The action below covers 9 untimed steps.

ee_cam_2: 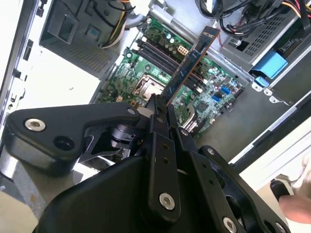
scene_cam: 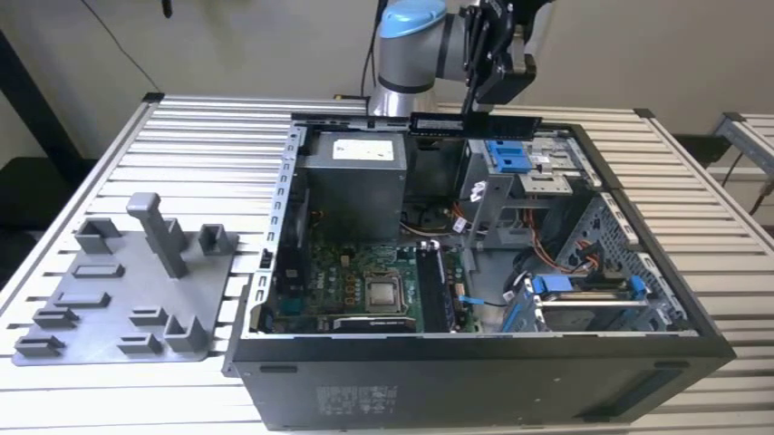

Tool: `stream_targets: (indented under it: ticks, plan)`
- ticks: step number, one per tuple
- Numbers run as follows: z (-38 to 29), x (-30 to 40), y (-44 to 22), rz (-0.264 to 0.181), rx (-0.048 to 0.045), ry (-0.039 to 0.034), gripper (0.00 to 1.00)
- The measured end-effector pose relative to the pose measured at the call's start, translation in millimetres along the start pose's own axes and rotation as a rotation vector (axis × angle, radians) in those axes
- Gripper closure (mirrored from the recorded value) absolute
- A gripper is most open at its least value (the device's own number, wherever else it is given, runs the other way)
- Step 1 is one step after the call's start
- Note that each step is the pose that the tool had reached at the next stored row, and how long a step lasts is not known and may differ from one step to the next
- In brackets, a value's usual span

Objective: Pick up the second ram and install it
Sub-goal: 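Insert the second ram into the second slot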

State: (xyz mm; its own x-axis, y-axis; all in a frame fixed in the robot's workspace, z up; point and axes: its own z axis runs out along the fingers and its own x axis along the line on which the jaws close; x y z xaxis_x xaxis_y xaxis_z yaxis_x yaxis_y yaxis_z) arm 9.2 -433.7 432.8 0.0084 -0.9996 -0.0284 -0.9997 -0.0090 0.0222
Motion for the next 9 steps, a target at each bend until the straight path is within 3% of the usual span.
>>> stream_targets:
  ticks: [9]
  plan:
    - [0.0,-0.3,0.0,0.003,0.0,0.0004,0.86]
